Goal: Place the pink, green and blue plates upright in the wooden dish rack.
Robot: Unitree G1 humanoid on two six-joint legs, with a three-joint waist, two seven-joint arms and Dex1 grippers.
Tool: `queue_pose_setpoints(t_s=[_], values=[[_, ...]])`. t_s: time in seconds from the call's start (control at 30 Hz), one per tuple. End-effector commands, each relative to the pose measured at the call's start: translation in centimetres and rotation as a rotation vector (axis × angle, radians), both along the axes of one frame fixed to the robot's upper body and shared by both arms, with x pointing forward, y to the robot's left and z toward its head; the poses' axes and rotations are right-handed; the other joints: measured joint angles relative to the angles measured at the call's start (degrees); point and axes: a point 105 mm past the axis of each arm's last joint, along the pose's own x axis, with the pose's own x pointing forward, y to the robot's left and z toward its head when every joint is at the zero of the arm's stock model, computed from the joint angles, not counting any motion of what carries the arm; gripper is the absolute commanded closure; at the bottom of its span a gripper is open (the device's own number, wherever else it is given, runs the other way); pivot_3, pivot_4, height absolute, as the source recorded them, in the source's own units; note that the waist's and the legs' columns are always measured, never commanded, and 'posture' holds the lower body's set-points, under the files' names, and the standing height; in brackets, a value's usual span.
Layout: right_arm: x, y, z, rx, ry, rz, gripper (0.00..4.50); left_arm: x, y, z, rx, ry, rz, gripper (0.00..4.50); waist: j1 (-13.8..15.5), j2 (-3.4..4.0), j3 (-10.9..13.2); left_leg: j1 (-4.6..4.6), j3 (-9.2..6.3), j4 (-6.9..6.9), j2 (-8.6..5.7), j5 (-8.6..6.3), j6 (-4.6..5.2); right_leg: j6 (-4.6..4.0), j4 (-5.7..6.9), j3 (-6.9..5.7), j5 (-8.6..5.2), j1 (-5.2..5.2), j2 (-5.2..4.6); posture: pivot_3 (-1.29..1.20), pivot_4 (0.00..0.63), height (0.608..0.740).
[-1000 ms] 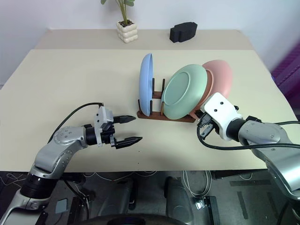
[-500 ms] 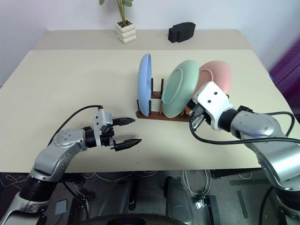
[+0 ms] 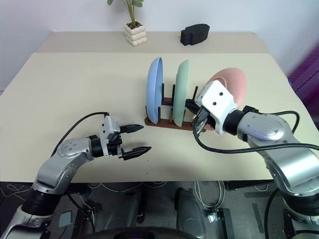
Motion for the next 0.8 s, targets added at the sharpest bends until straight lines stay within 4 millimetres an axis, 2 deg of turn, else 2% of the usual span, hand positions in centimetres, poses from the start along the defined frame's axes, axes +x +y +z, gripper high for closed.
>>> queue_pose_setpoints(t_s=[0.03, 0.1, 0.17, 0.3, 0.37, 0.43, 0.53, 0.8], values=[[-0.9, -3.0, 4.9, -0.003, -0.165, -0.077, 4.48, -0.1, -0.5, 1.3, -0.019, -0.042, -0.031, 0.0, -0.01, 0.0, 0.0, 0.0, 0.0, 0.01, 0.0, 0.0, 0.0, 0.0, 0.0, 0.0, 0.0, 0.0, 0.0, 0.0, 0.15, 0.739], [-1.4, -5.6, 6.7, -0.03, -0.206, -0.168, 4.48, 0.0, -0.7, 1.2, -0.019, -0.04, -0.046, 0.0, 0.06, 0.0, 0.0, 0.02, 0.0, 0.0, 0.0, 0.0, 0.0, 0.01, -0.01, -0.01, 0.0, 0.03, 0.0, 0.0, 0.15, 0.739], [-1.8, -7.7, 7.0, -0.09, -0.205, -0.25, 4.48, 0.1, -0.8, 1.1, -0.019, -0.038, -0.057, 0.0, 0.1, 0.0, -0.01, 0.03, 0.0, 0.0, 0.0, -0.01, 0.01, 0.01, -0.02, -0.01, 0.0, 0.05, 0.0, 0.0, 0.15, 0.739], [-2.4, -11.8, 5.7, -0.187, -0.135, -0.411, 4.48, 0.3, -0.8, 0.5, -0.02, -0.031, -0.075, 0.0, -0.03, 0.02, -0.04, 0.09, 0.03, 0.0, -0.01, -0.02, 0.04, 0.0, -0.06, -0.02, 0.0, 0.14, 0.0, 0.0, 0.15, 0.739], [-2.6, -12.6, 4.6, -0.227, -0.092, -0.436, 4.48, 0.3, -0.8, 0.4, -0.022, -0.03, -0.082, 0.0, -0.16, 0.11, -0.09, 0.15, 0.08, 0.0, -0.01, -0.03, 0.04, 0.0, -0.04, 0.01, 0.0, 0.17, 0.0, 0.0, 0.15, 0.739], [-2.6, -12.4, 2.8, -0.248, -0.036, -0.42, 4.48, 0.4, -0.8, 0.2, -0.023, -0.031, -0.084, 0.0, -0.23, 0.15, -0.11, 0.21, 0.1, 0.0, -0.01, -0.03, 0.05, 0.01, -0.02, 0.03, 0.0, 0.18, 0.0, 0.0, 0.15, 0.739], [-2.1, -10.7, 0.7, -0.22, 0.012, -0.355, 4.48, 0.3, -0.8, 0.0, -0.024, -0.033, -0.082, 0.0, -0.33, 0.16, -0.12, 0.3, 0.1, -0.01, 0.02, -0.03, 0.05, 0.01, 0.0, 0.03, 0.0, 0.24, 0.03, 0.0, 0.15, 0.739], [-0.7, -6.6, 0.6, -0.14, -0.021, -0.202, 4.48, 0.2, -0.3, -0.1, -0.015, -0.042, -0.055, 0.0, -0.23, 0.18, -0.1, 0.36, 0.08, -0.01, 0.01, -0.03, 0.05, 0.01, -0.02, 0.03, -0.01, 0.32, 0.01, 0.0, 0.15, 0.739]])
